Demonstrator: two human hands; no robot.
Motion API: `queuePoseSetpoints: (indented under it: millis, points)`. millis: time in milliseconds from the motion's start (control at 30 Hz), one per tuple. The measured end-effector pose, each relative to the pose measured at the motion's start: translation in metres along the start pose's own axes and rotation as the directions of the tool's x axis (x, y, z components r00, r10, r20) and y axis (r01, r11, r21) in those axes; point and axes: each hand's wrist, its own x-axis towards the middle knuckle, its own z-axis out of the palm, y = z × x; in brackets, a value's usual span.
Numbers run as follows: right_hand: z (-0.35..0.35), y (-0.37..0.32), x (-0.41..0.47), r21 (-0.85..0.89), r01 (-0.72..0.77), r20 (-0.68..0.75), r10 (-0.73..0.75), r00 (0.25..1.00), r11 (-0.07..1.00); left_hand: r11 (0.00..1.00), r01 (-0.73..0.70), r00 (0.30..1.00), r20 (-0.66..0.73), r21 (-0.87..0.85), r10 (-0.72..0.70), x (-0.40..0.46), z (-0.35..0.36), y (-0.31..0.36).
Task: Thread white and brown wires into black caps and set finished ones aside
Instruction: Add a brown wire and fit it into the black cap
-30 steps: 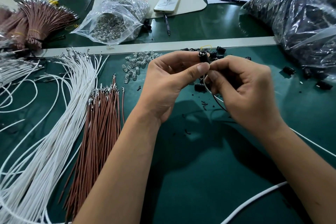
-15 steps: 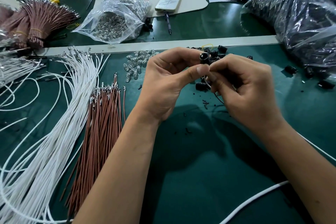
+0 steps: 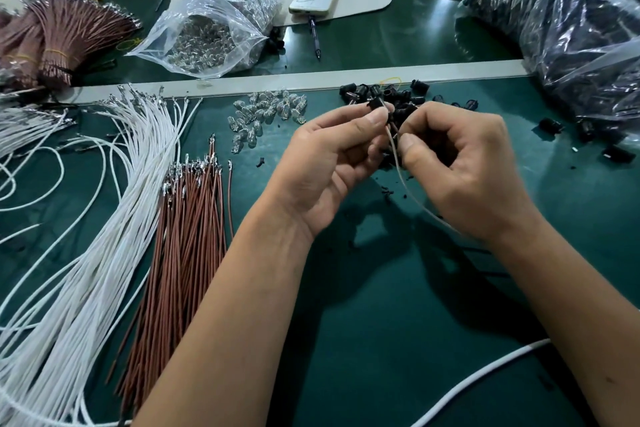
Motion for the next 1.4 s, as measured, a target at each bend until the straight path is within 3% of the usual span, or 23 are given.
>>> queuePoseSetpoints:
  millis: [167, 667, 1033, 1400]
  points:
    - [-0.0017, -0.0014, -0.0003, 0.032, -0.005, -0.005, 0.005, 1.000, 0.999, 0.998, 0.068, 0.998, 0.006, -0.002, -0.068, -0.0016, -0.0007, 0.0005]
    - [-0.0013, -0.0012, -0.0014, 0.174, 0.018, 0.020, -0.022, 1.000, 0.985, 0.997, 0.016, 0.997, 0.069, 0.072, -0.021, -0.0043, 0.0045, 0.0005]
    - [-0.0059, -0.0003, 0.0015, 0.298, 0.012, 0.069, -0.034, 0.997, 0.955, 0.989, 0.109, 0.986, 0.135, -0.098, -0.095, -0.0065, 0.0037, 0.0001]
    - [-0.0069, 0.0044, 0.0031, 0.272, 0.051, 0.078, -0.075, 0.994, 0.961, 0.996, 0.010, 0.993, 0.115, -0.090, 0.000, -0.0054, 0.0039, -0.0016]
